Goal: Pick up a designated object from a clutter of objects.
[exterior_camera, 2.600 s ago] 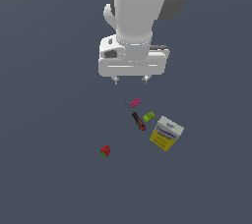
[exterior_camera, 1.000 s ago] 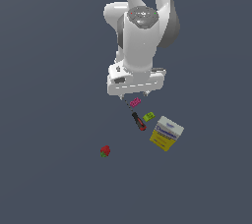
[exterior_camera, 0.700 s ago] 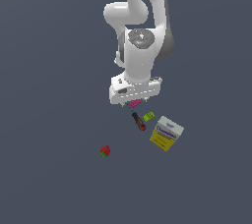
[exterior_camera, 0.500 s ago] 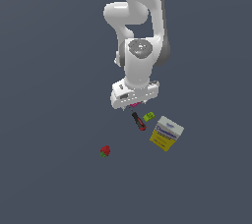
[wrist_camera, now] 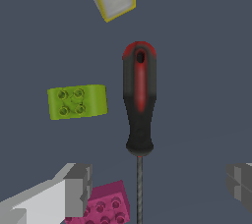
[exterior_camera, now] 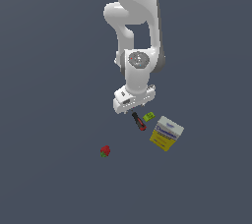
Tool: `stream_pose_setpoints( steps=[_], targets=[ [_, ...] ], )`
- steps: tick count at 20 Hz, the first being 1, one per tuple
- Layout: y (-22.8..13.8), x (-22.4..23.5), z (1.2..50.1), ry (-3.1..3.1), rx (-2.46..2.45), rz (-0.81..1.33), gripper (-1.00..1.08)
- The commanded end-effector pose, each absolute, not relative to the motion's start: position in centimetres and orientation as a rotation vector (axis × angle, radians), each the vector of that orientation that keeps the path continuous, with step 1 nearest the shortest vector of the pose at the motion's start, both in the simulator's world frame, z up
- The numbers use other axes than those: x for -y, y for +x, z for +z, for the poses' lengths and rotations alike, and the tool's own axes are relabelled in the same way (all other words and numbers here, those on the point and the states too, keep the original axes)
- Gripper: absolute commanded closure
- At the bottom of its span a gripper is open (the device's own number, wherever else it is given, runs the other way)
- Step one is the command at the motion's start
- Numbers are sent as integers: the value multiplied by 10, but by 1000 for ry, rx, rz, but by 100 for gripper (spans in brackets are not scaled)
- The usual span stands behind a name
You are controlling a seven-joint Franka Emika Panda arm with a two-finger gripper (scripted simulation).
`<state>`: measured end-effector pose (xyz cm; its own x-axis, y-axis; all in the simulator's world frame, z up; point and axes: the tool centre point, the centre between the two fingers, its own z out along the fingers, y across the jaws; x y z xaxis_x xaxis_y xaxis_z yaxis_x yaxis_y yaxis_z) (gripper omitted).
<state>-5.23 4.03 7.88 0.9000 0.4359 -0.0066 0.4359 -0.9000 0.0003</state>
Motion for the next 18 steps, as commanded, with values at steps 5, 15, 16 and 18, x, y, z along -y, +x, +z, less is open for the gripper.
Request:
stream_pose_setpoints(
  steps=[5,15,16,18],
  targets=[
    [-58,-41,66,3051,-749,0,-92],
    [-59,-41,53,3051,-749,-2,-92],
    [-59,-41,49,3051,-749,-2,-92],
    [-59,-41,39,3051,-750,-1,-92]
  ],
)
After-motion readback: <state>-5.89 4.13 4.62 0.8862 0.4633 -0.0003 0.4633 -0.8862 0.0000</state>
